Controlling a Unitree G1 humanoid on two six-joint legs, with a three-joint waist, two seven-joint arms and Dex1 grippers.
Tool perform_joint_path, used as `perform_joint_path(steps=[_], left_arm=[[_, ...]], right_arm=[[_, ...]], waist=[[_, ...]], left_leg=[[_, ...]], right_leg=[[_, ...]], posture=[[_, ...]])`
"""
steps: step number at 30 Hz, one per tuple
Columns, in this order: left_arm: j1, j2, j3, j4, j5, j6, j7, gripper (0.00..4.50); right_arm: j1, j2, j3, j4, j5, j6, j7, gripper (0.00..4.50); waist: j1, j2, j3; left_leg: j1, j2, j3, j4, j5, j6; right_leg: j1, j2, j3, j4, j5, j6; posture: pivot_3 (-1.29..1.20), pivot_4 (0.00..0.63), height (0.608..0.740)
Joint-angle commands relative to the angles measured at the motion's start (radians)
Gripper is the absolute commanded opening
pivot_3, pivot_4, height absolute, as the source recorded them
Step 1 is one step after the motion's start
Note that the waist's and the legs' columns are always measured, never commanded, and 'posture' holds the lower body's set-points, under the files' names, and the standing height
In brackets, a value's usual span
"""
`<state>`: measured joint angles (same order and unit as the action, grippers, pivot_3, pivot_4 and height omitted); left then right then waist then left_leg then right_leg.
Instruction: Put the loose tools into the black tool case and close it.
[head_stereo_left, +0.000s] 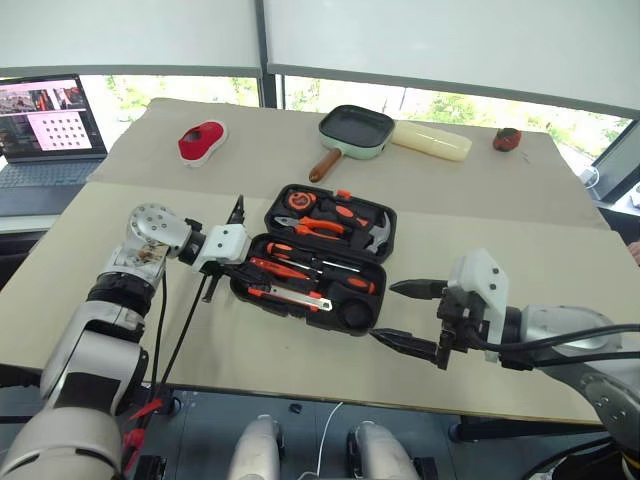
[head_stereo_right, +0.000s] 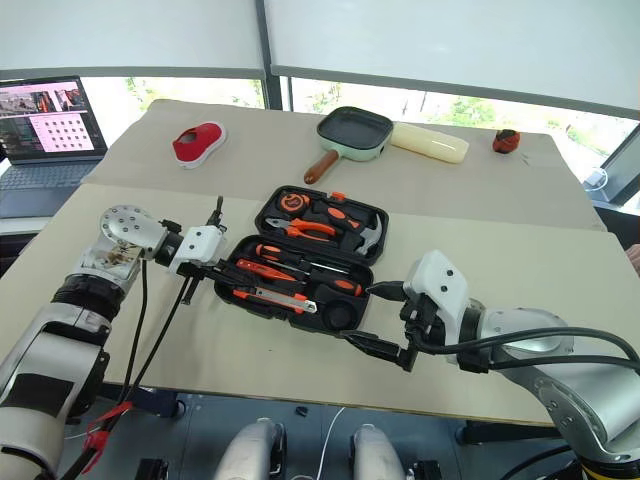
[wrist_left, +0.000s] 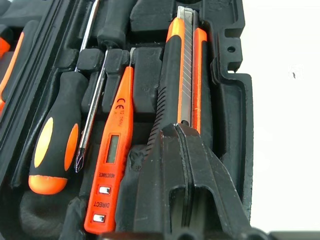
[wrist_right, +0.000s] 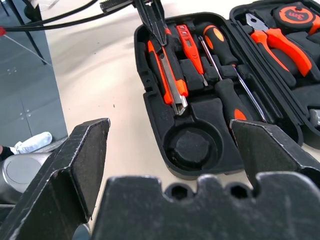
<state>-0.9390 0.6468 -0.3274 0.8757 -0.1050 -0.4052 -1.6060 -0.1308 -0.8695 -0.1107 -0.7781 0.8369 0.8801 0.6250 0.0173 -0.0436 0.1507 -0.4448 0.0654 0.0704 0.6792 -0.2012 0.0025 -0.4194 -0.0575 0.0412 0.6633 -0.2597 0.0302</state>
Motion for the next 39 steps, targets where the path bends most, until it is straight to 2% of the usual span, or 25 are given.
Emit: perform_joint_path(steps=[1, 12, 24, 31, 34, 39], left_arm=[[-0.01, -0.014, 0.009, 0.068, 0.062, -0.026, 0.043, 0.01], [0.029, -0.037, -0.003, 0.153, 0.147, -0.092, 0.082, 0.01], [0.059, -0.049, -0.036, 0.178, 0.213, -0.152, 0.106, 0.01], [0.059, -0.046, -0.049, 0.206, 0.264, -0.176, 0.12, 0.01], [0.059, -0.043, -0.034, 0.207, 0.251, -0.168, 0.111, 0.01], [0.016, -0.046, 0.06, 0.123, 0.088, 0.0, 0.0, 0.01]], right_arm=[[0.006, -0.007, -0.032, -0.036, 0.004, -0.011, -0.009, 4.5], [0.016, -0.008, -0.035, -0.036, 0.004, -0.019, -0.005, 4.5], [0.008, 0.007, -0.015, -0.028, -0.01, -0.024, -0.006, 4.5], [0.019, 0.018, -0.015, -0.05, 0.002, -0.013, -0.022, 4.5], [0.028, 0.019, -0.019, -0.063, 0.012, -0.008, -0.031, 4.5], [0.032, 0.007, -0.035, -0.062, 0.022, -0.006, -0.033, 4.5]], waist=[[0.001, 0.0, 0.0], [-0.001, 0.004, -0.004], [-0.001, 0.016, -0.017], [-0.002, 0.021, -0.022], [-0.003, 0.022, -0.023], [-0.008, 0.02, -0.022]], left_leg=[[0.0, 0.0, 0.0, 0.0, 0.0, 0.0], [0.015, 0.0, 0.0, -0.001, 0.001, 0.001], [0.019, 0.0, 0.001, -0.001, 0.001, 0.001], [0.025, 0.0, 0.001, -0.003, 0.0, 0.001], [0.028, 0.0, 0.001, -0.005, 0.0, 0.001], [0.029, 0.001, 0.002, -0.007, 0.0, 0.001]], right_leg=[[0.0, 0.0, 0.0, 0.0, 0.0, 0.0], [0.016, -0.001, 0.0, -0.001, 0.0, -0.001], [0.018, -0.001, 0.0, -0.003, -0.003, -0.004], [0.027, -0.002, 0.0, -0.008, -0.008, -0.001], [0.029, -0.002, 0.0, -0.008, -0.008, -0.001], [0.029, -0.002, 0.001, -0.009, -0.009, -0.002]], posture=[[0.0, 0.15, 0.74], [0.0, 0.15, 0.74], [0.0, 0.15, 0.74], [0.0, 0.15, 0.74], [0.0, 0.15, 0.74], [0.0, 0.15, 0.74]])
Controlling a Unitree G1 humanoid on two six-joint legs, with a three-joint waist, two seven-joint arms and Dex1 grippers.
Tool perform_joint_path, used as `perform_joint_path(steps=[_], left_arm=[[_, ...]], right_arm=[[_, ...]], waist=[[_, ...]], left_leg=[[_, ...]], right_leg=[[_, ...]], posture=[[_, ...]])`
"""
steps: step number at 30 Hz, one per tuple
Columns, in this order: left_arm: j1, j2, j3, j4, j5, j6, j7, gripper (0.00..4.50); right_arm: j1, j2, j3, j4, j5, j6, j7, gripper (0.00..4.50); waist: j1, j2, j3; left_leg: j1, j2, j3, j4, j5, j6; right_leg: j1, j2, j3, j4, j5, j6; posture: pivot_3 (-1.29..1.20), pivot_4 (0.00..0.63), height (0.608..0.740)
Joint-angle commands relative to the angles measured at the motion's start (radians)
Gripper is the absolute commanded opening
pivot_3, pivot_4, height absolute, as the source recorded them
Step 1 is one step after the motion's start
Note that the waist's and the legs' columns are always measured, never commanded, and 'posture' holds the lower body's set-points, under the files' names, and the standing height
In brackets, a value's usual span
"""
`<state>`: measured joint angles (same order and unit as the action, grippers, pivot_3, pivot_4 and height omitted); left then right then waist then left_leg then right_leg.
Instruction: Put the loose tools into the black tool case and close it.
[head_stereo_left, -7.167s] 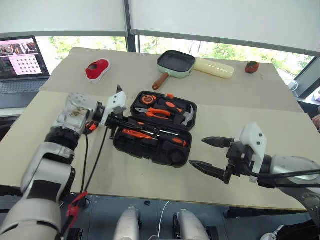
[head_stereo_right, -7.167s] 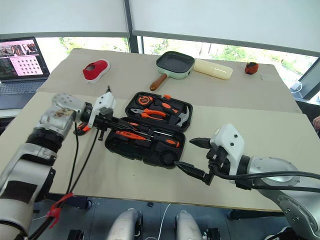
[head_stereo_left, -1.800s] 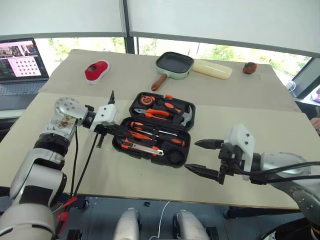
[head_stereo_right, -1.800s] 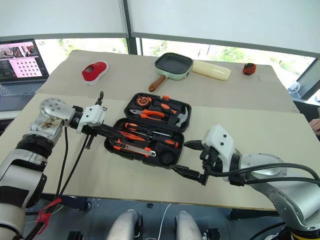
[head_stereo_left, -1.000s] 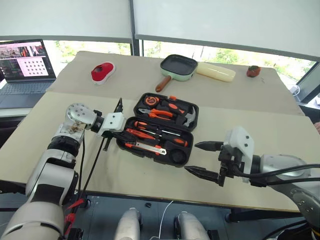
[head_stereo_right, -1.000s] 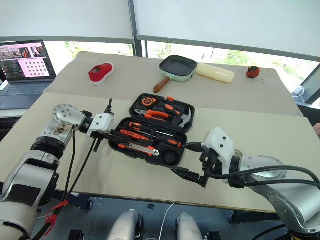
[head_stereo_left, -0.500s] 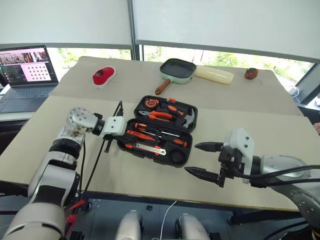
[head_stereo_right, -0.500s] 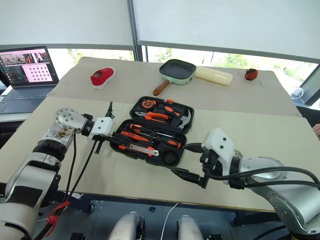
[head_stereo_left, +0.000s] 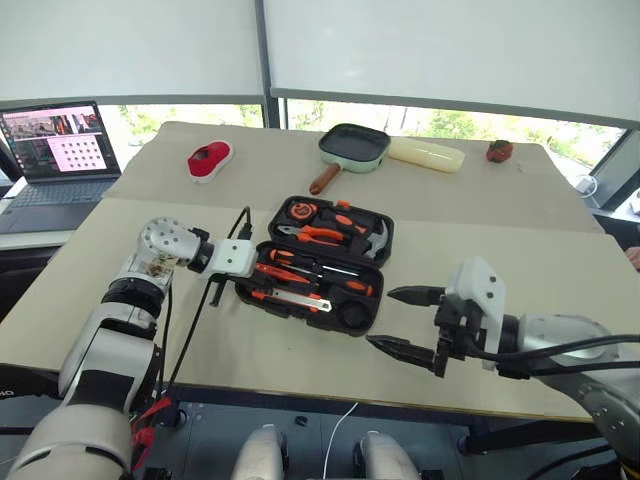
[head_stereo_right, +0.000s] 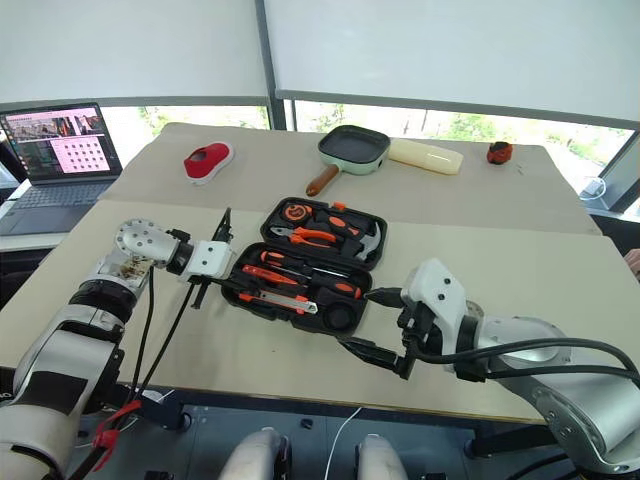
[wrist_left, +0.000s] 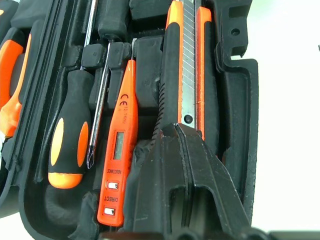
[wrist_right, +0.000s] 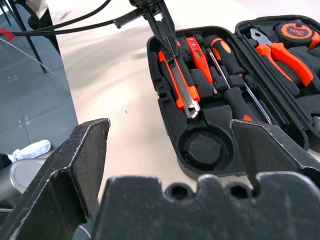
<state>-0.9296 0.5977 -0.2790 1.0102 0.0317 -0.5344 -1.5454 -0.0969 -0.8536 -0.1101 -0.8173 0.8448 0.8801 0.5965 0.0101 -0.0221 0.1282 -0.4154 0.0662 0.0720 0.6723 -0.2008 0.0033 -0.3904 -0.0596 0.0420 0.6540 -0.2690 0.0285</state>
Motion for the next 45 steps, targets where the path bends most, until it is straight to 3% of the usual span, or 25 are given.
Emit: perform_joint_path(steps=[1, 4, 6, 11, 23, 32, 38, 45], left_arm=[[-0.001, 0.009, 0.016, -0.038, -0.079, 0.163, -0.067, 0.01], [-0.019, 0.03, 0.013, -0.113, -0.151, 0.248, -0.069, 0.01], [-0.03, 0.037, 0.012, -0.145, -0.18, 0.291, -0.069, 0.01], [-0.026, 0.018, 0.014, -0.124, -0.146, 0.262, -0.069, 0.01], [0.027, -0.001, -0.02, -0.123, -0.115, 0.201, -0.069, 0.01], [0.065, -0.014, -0.057, -0.004, 0.028, 0.031, 0.025, 0.01], [0.044, -0.044, -0.035, 0.031, 0.031, 0.045, 0.065, 0.01], [0.037, -0.016, 0.092, -0.132, -0.121, 0.244, -0.008, 0.01]], right_arm=[[-0.002, -0.011, -0.038, -0.022, 0.015, -0.007, -0.004, 4.5], [-0.009, -0.014, -0.035, -0.018, 0.013, -0.008, -0.003, 4.5], [-0.018, -0.012, -0.031, -0.014, 0.011, -0.007, -0.005, 4.5], [-0.033, -0.009, -0.022, -0.01, 0.01, -0.004, -0.01, 4.5], [-0.034, -0.017, -0.027, -0.005, 0.016, 0.012, -0.017, 4.5], [-0.03, -0.02, -0.036, -0.014, 0.025, 0.017, -0.018, 4.5], [-0.034, -0.024, -0.039, -0.008, 0.025, 0.016, -0.012, 4.5], [-0.002, -0.024, -0.081, 0.005, 0.004, 0.013, -0.035, 4.5]], waist=[[-0.002, -0.003, 0.002], [-0.001, -0.005, 0.004], [-0.001, -0.007, 0.005], [-0.001, -0.009, 0.006], [-0.001, -0.011, 0.008], [-0.003, -0.011, 0.007], [-0.004, -0.009, 0.006], [-0.007, -0.01, 0.007]], left_leg=[[-0.001, 0.0, 0.0, -0.001, 0.0, 0.0], [-0.013, 0.0, 0.0, -0.001, 0.0, 0.0], [-0.019, -0.001, -0.001, -0.001, 0.0, 0.0], [-0.031, -0.002, -0.001, -0.001, 0.0, 0.001], [-0.031, -0.001, -0.001, -0.001, -0.001, 0.002], [-0.027, -0.001, -0.001, -0.001, -0.001, 0.002], [-0.024, -0.001, -0.001, -0.001, -0.001, 0.002], [-0.024, -0.001, -0.001, -0.001, -0.001, 0.002]], right_leg=[[-0.002, 0.0, 0.0, 0.0, 0.0, 0.0], [-0.013, 0.001, 0.0, 0.001, 0.004, -0.005], [-0.018, 0.001, 0.0, 0.001, 0.008, 0.001], [-0.031, 0.001, 0.0, 0.001, 0.008, 0.002], [-0.031, 0.002, 0.0, 0.001, 0.008, 0.002], [-0.028, 0.002, 0.0, 0.001, 0.008, 0.002], [-0.024, 0.002, 0.0, 0.002, 0.008, 0.002], [-0.024, 0.002, 0.0, 0.002, 0.008, 0.001]], posture=[[0.0, 0.15, 0.74], [0.0, 0.15, 0.74], [0.0, 0.15, 0.74], [0.0, 0.15, 0.74], [0.0, 0.15, 0.74], [0.0, 0.15, 0.74], [0.0, 0.15, 0.74], [0.0, 0.15, 0.74]])
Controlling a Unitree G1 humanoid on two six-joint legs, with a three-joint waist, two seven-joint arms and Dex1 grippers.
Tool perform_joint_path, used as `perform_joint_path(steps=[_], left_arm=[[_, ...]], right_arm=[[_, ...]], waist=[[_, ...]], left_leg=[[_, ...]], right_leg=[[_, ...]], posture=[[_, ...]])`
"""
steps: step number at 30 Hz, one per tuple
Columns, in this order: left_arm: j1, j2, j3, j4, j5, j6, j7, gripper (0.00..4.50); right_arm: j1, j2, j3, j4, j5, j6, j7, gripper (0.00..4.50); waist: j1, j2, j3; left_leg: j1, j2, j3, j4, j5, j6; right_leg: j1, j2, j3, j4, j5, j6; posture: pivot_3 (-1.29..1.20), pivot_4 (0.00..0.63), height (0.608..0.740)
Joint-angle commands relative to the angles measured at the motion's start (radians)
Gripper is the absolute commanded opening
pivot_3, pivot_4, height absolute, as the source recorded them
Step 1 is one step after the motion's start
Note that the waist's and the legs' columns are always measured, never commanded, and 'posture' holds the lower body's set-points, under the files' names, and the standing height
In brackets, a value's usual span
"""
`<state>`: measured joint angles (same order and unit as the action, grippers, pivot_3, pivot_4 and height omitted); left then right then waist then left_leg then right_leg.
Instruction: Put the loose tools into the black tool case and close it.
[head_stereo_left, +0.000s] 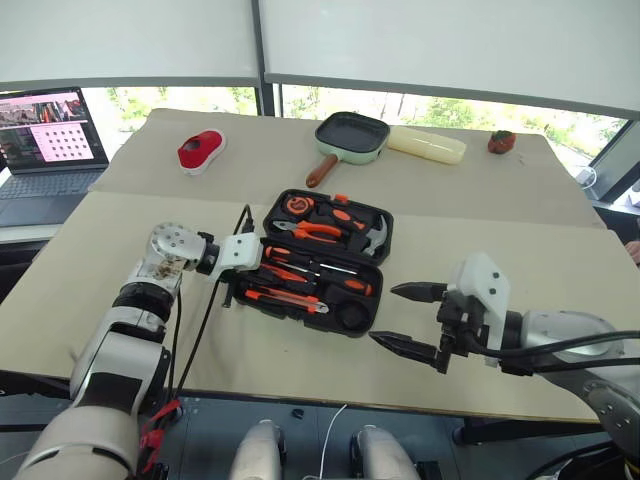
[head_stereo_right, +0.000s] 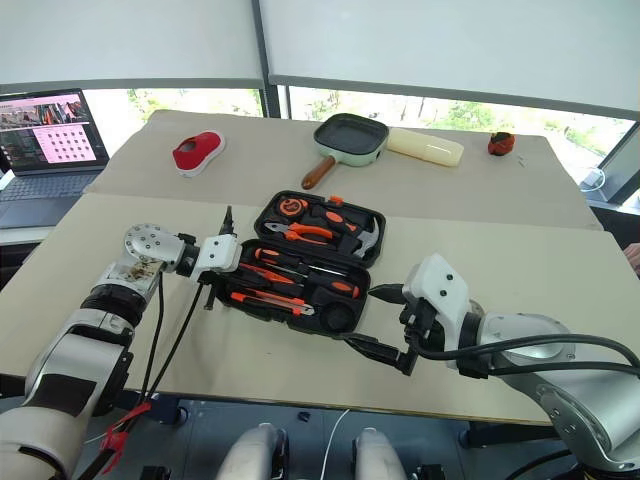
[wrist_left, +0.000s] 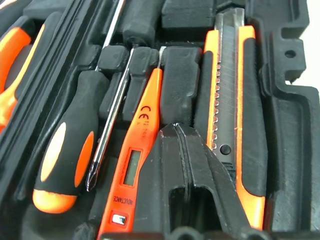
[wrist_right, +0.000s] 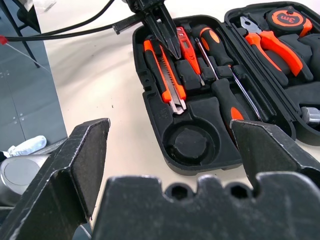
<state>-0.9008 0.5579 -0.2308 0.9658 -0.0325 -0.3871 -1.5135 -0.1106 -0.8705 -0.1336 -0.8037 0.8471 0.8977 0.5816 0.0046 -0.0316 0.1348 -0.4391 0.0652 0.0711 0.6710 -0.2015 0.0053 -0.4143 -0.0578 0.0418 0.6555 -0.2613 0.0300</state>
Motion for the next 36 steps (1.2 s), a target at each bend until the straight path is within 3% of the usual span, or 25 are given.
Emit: perform_joint_path(steps=[1, 6, 11, 13, 14, 17, 20, 25, 29, 32, 33, 36], left_arm=[[0.021, 0.044, 0.069, -0.184, -0.105, 0.212, -0.052, 0.26], [0.141, 0.146, 0.147, -0.705, -0.374, 0.743, -0.079, 1.83], [0.263, 0.194, 0.186, -1.008, -0.496, 0.934, -0.011, 3.47], [0.302, 0.208, 0.191, -1.074, -0.517, 0.956, -0.003, 4.28], [0.317, 0.214, 0.191, -1.094, -0.524, 0.959, -0.001, 4.48], [0.333, 0.216, 0.178, -1.119, -0.522, 0.95, 0.005, 4.48], [0.321, 0.203, 0.162, -1.142, -0.524, 0.954, 0.021, 4.48], [0.314, 0.186, 0.15, -1.174, -0.513, 0.934, 0.055, 4.48], [0.321, 0.195, 0.133, -1.19, -0.49, 0.916, 0.077, 4.48], [0.323, 0.198, 0.136, -1.198, -0.497, 0.922, 0.095, 4.48], [0.323, 0.198, 0.138, -1.201, -0.501, 0.927, 0.1, 4.5], [0.323, 0.2, 0.14, -1.204, -0.502, 0.927, 0.11, 4.5]], right_arm=[[0.047, -0.006, -0.109, -0.006, 0.004, 0.008, -0.037, 4.5], [0.293, 0.013, -0.424, -0.025, 0.031, 0.051, -0.048, 4.5], [0.543, 0.043, -0.658, -0.054, 0.036, 0.06, 0.027, 4.5], [0.613, 0.055, -0.704, -0.06, 0.033, 0.051, 0.05, 4.5], [0.634, 0.059, -0.714, -0.061, 0.03, 0.045, 0.056, 4.5], [0.638, 0.058, -0.696, -0.052, 0.021, 0.03, 0.052, 4.5], [0.555, 0.009, -0.562, -0.004, -0.048, -0.002, 0.044, 4.5], [0.384, -0.035, -0.338, 0.158, -0.199, -0.061, 0.013, 4.5], [0.193, -0.005, -0.147, 0.353, -0.311, -0.088, -0.024, 4.5], [0.123, 0.01, -0.087, 0.438, -0.358, -0.09, -0.035, 4.5], [0.105, 0.017, -0.074, 0.459, -0.364, -0.088, -0.034, 3.97], [0.072, 0.03, -0.045, 0.504, -0.39, -0.084, -0.029, 3.01]], waist=[[-0.002, -0.001, 0.001], [0.002, -0.004, 0.004], [0.006, -0.002, 0.004], [0.005, -0.002, 0.004], [0.003, -0.002, 0.004], [-0.006, -0.002, 0.004], [-0.01, -0.002, 0.005], [-0.014, -0.002, 0.005], [-0.016, -0.002, 0.006], [-0.014, -0.002, 0.006], [-0.012, -0.001, 0.006], [-0.01, -0.001, 0.006]], left_leg=[[-0.002, 0.0, 0.0, 0.0, 0.0, 0.0], [-0.009, 0.0, -0.002, 0.0, 0.0, 0.0], [-0.004, -0.001, -0.002, 0.0, 0.0, 0.0], [-0.002, -0.001, -0.002, -0.001, 0.0, 0.0], [-0.001, 0.0, -0.002, -0.001, 0.0, 0.0], [0.003, 0.001, -0.002, 0.0, 0.0, 0.0], [0.012, 0.001, -0.002, -0.002, 0.0, -0.001], [0.011, 0.0, -0.001, -0.004, 0.0, -0.001], [0.009, -0.001, -0.001, -0.004, 0.0, 0.0], [0.008, -0.001, 0.0, -0.006, 0.0, 0.0], [0.008, -0.002, -0.001, -0.007, 0.0, 0.0], [0.008, -0.002, -0.001, -0.007, 0.0, 0.0]], right_leg=[[-0.002, 0.0, 0.0, 0.0, 0.0, 0.0], [-0.008, 0.0, 0.0, 0.001, 0.0, 0.001], [-0.003, -0.001, 0.0, 0.001, -0.001, 0.002], [-0.001, 0.0, 0.0, 0.001, -0.002, 0.002], [-0.001, 0.0, 0.0, 0.001, -0.002, 0.004], [0.002, 0.001, 0.001, 0.0, -0.005, 0.006], [0.011, 0.001, 0.001, -0.002, -0.009, -0.001], [0.011, 0.001, 0.003, -0.007, -0.008, 0.0], [0.009, 0.0, 0.003, -0.009, -0.001, 0.001], [0.009, 0.0, 0.003, -0.009, -0.001, 0.001], [0.009, 0.001, 0.002, -0.009, -0.001, 0.001], [0.008, 0.001, 0.002, -0.009, -0.001, 0.001]], posture=[[0.0, 0.15, 0.74], [0.0, 0.15, 0.74], [0.0, 0.15, 0.74], [0.0, 0.15, 0.74], [0.0, 0.15, 0.74], [0.0, 0.15, 0.74], [0.0, 0.15, 0.74], [0.0, 0.15, 0.74], [0.0, 0.15, 0.74], [0.0, 0.15, 0.74], [0.0, 0.15, 0.74], [0.0, 0.15, 0.74]])
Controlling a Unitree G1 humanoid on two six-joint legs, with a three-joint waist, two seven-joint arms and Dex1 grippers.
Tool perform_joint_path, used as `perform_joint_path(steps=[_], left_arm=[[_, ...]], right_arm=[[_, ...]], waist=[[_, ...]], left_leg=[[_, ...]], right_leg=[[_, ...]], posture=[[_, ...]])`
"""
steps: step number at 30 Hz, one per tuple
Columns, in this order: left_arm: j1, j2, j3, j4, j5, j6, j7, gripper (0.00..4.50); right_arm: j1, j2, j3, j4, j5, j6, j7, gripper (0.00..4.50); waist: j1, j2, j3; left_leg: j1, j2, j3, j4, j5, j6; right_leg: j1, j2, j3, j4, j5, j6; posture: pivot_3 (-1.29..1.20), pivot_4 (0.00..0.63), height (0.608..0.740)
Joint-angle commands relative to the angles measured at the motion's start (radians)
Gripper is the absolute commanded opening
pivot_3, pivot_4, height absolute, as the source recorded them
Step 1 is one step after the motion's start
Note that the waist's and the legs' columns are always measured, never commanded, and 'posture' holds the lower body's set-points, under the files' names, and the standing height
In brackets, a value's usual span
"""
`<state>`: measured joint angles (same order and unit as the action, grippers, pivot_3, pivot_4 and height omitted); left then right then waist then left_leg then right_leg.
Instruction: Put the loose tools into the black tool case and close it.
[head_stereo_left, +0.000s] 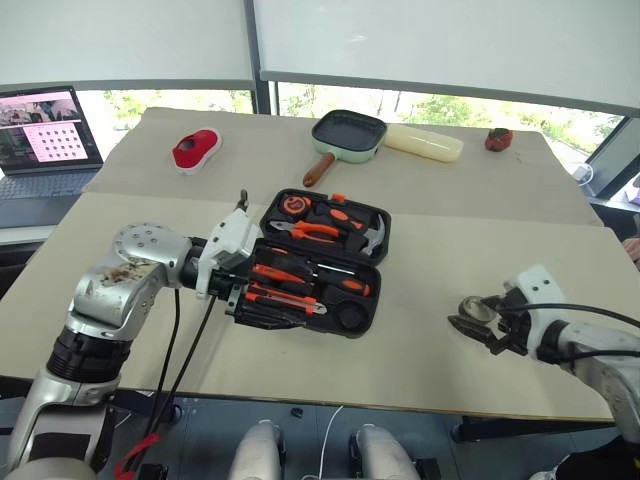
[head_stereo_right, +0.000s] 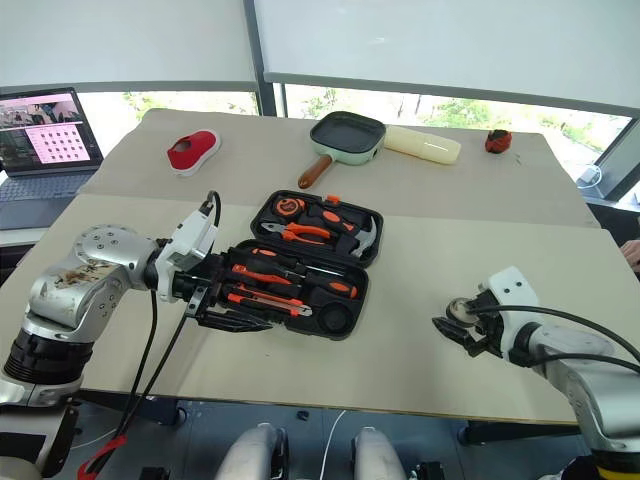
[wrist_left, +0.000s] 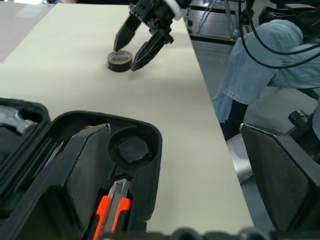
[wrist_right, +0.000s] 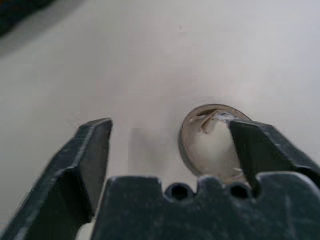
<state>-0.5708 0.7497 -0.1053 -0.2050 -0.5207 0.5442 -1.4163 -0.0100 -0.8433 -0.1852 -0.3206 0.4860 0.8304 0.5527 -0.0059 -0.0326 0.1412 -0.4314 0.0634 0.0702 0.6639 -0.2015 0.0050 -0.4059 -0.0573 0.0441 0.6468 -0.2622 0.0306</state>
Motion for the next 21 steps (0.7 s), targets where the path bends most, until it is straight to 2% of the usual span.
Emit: perform_joint_path(steps=[1, 9, 13, 16, 21], left_arm=[[-0.006, 0.011, 0.019, -0.035, -0.013, -0.006, 0.019, 4.5], [-0.01, 0.026, 0.029, -0.006, -0.005, -0.03, 0.025, 4.5], [-0.008, 0.028, 0.029, 0.006, 0.0, -0.042, 0.022, 4.5], [0.016, 0.044, 0.024, 0.0, 0.011, -0.06, 0.012, 4.5], [0.062, 0.074, 0.02, -0.017, 0.023, -0.089, 0.001, 4.5]], right_arm=[[-0.035, 0.01, 0.02, 0.033, -0.037, -0.021, 0.002, 2.74], [-0.059, 0.044, 0.051, 0.072, -0.075, -0.047, 0.026, 0.06], [-0.082, 0.043, 0.049, 0.048, -0.074, -0.053, 0.048, 0.06], [-0.167, 0.044, 0.085, -0.106, 0.032, -0.019, 0.147, 0.06], [-0.285, 0.033, 0.257, -0.207, 0.023, 0.002, 0.23, 0.06]], waist=[[0.0, 0.0, 0.0], [0.0, 0.0, 0.0], [-0.002, 0.0, 0.0], [-0.01, 0.003, 0.002], [-0.007, 0.002, 0.003]], left_leg=[[0.0, 0.0, 0.0, 0.0, 0.0, 0.0], [0.0, 0.0, 0.0, 0.0, 0.0, 0.0], [0.0, 0.0, 0.0, 0.0, 0.0, 0.0], [0.0, 0.0, 0.0, 0.0, 0.0, 0.0], [0.001, 0.003, -0.001, -0.002, 0.0, 0.0]], right_leg=[[0.0, 0.0, 0.0, 0.0, 0.0, 0.0], [0.0, 0.0, 0.0, 0.0, 0.0, 0.0], [0.0, 0.0, 0.0, 0.0, 0.0, 0.0], [0.0, 0.0, 0.0, 0.0, 0.0, 0.0], [-0.001, 0.003, -0.001, 0.0, 0.0, -0.001]], posture=[[0.0, 0.15, 0.74], [0.0, 0.15, 0.74], [0.0, 0.15, 0.74], [0.0, 0.15, 0.74], [0.0, 0.15, 0.74]])
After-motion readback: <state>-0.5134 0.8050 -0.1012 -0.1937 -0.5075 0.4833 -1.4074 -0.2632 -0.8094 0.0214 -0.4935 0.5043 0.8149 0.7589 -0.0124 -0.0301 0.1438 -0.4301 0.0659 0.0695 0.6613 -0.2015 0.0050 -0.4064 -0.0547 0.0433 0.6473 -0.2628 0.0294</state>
